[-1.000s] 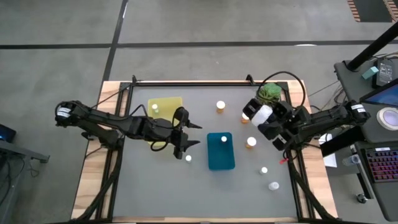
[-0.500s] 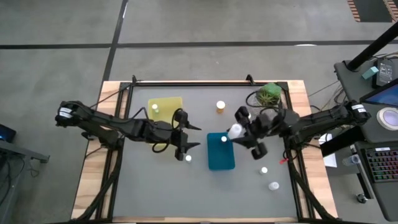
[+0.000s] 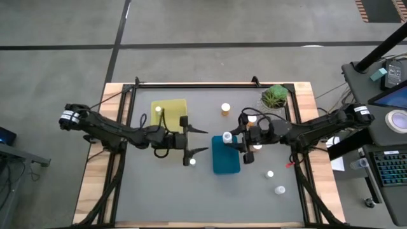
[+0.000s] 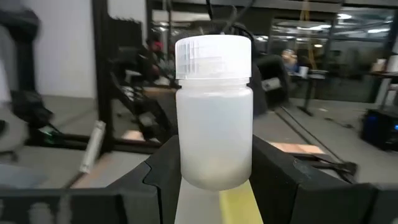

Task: Pick and place medicine bottles into bin by pill shape (circle, oval)
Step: Put the left white capsule bottle into the blue bin

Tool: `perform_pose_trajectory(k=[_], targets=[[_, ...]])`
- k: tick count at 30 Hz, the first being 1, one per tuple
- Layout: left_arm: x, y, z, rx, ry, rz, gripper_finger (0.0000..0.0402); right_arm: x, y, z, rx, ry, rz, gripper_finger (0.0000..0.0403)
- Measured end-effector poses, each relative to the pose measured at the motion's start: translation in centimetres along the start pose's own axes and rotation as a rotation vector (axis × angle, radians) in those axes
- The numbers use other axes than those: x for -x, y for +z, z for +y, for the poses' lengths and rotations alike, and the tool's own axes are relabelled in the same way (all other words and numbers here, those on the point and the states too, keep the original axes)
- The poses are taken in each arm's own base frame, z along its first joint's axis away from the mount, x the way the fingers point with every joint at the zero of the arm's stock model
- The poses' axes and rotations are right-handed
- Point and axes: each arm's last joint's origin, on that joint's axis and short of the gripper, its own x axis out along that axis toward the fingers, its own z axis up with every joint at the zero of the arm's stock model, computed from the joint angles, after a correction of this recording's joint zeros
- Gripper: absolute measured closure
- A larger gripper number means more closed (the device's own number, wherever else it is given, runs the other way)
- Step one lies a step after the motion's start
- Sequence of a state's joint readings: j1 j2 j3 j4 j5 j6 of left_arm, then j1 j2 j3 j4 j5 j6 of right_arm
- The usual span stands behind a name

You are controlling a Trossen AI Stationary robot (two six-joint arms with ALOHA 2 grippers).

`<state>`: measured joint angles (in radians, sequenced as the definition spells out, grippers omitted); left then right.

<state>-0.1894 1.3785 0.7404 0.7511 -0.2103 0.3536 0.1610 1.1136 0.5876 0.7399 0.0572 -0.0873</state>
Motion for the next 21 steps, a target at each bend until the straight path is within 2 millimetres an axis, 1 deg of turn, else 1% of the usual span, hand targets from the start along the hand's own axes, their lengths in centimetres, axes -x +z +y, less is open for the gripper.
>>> perform_pose_trajectory(k=[2,5,11,16,21], targets=[[-0.1,-0.2,-0.2,0.019,-0.013,-0.054,0.0144,0.0,-0.6,0.1,0.019,-0.024,0.024,0.0252],[-0.7,-0.9,-0.6,0.046,-0.013,-0.088,0.0144,0.0,-1.1,0.0,0.034,-0.062,0.041,0.0252],[-2.4,-2.1,-1.2,0.093,0.042,-0.165,0.0144,-0.1,-1.2,0.0,0.041,-0.068,0.047,0.0252],[-3.3,-2.2,-1.1,0.114,0.083,-0.262,0.0144,-0.1,-1.2,0.0,0.041,-0.068,0.047,0.0252],[-4.6,-2.4,-1.5,0.112,0.081,-0.257,0.0144,-0.1,-1.2,0.0,0.041,-0.073,0.048,0.0252]])
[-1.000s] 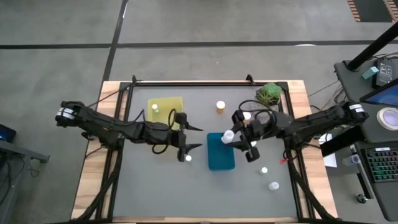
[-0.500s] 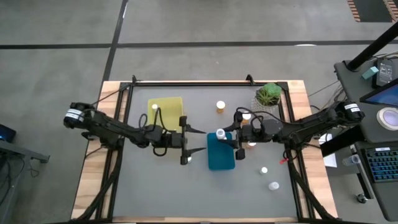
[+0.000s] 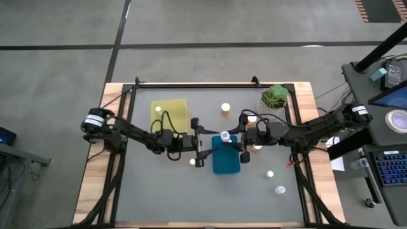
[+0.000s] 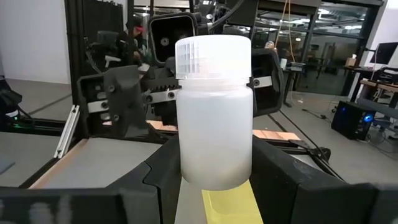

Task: Pick and place medicine bottles into bin by pill shape (circle, oval)
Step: Put the left white capsule bottle into the blue bin

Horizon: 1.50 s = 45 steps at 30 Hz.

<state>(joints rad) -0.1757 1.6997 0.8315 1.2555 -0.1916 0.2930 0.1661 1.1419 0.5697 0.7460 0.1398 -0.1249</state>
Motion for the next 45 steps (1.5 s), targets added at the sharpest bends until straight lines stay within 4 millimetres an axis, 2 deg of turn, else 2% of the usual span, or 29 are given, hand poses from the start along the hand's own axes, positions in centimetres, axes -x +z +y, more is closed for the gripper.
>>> perform_pose_trajectory(k=[14,21,37,45], targets=[[-1.7,-1.1,0.7,0.012,0.029,0.013,0.0144,0.1,-0.3,0.0,0.006,0.001,0.014,0.0252],[-1.8,-1.2,0.8,0.010,0.029,0.017,0.0148,0.1,-0.3,0.0,0.008,0.001,0.014,0.0252],[-2.5,-1.0,0.9,0.010,0.024,0.048,0.0272,0.1,-0.3,0.0,0.005,-0.001,0.015,0.0252],[-2.5,-1.1,0.8,0.007,0.022,0.054,0.0278,0.1,-0.3,0.0,-0.009,0.000,0.021,0.0247]])
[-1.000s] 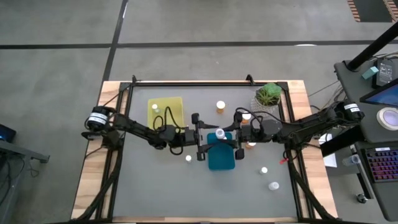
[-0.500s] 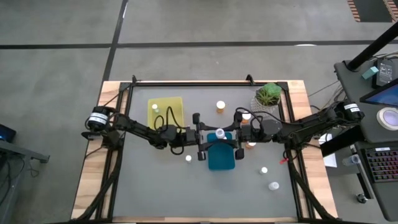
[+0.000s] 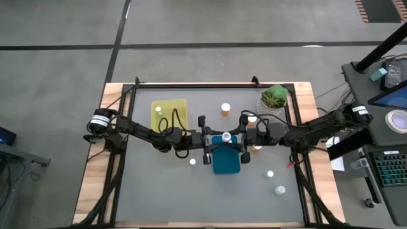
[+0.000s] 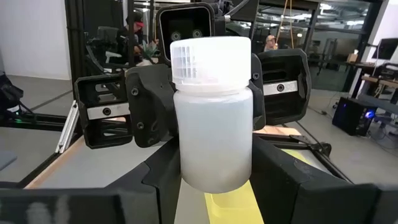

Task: Pick and place medicine bottles into bin by pill shape (circle, oval)
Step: Put the left white capsule bottle into the blue bin

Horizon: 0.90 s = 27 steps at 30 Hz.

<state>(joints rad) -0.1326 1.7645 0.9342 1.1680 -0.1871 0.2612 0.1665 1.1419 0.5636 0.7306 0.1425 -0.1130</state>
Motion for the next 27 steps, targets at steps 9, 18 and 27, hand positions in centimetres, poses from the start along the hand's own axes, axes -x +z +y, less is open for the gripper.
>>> perform_pose_trajectory(k=[9,18,27], targets=[[0.1,-0.2,0.0,-0.012,-0.007,0.010,0.0280,0.2,-0.1,0.0,-0.052,0.002,0.028,0.0179],[0.3,-0.8,0.0,-0.043,0.001,0.126,0.0280,2.5,0.6,-0.6,-0.113,-0.063,0.162,0.0152],[0.8,-2.2,-0.2,-0.085,0.003,0.313,0.0281,4.2,1.7,-1.0,-0.152,-0.068,0.211,0.0164]])
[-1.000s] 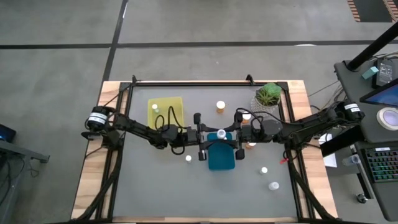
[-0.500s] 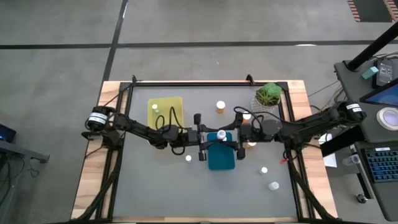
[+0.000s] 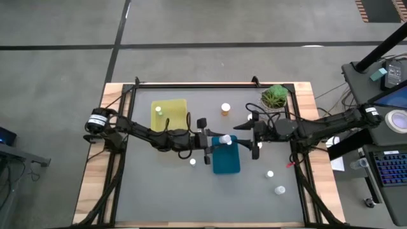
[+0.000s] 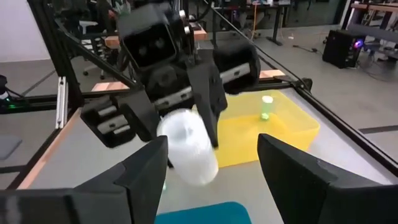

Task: Pick and place medicine bottles into bin by pill shape (circle, oval)
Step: Put the left white capsule bottle into the blue bin

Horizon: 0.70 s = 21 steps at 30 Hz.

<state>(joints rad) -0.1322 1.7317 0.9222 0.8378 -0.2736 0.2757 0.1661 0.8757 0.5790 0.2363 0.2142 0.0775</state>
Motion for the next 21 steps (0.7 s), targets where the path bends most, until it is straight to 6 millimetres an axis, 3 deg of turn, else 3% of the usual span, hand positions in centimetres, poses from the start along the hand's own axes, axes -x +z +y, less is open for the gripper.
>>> perform_pose_trajectory(k=[21], targets=[[0.0,-0.1,0.2,0.003,0.040,0.021,0.0281,-3.9,2.2,0.9,0.138,-0.037,0.216,0.0172]])
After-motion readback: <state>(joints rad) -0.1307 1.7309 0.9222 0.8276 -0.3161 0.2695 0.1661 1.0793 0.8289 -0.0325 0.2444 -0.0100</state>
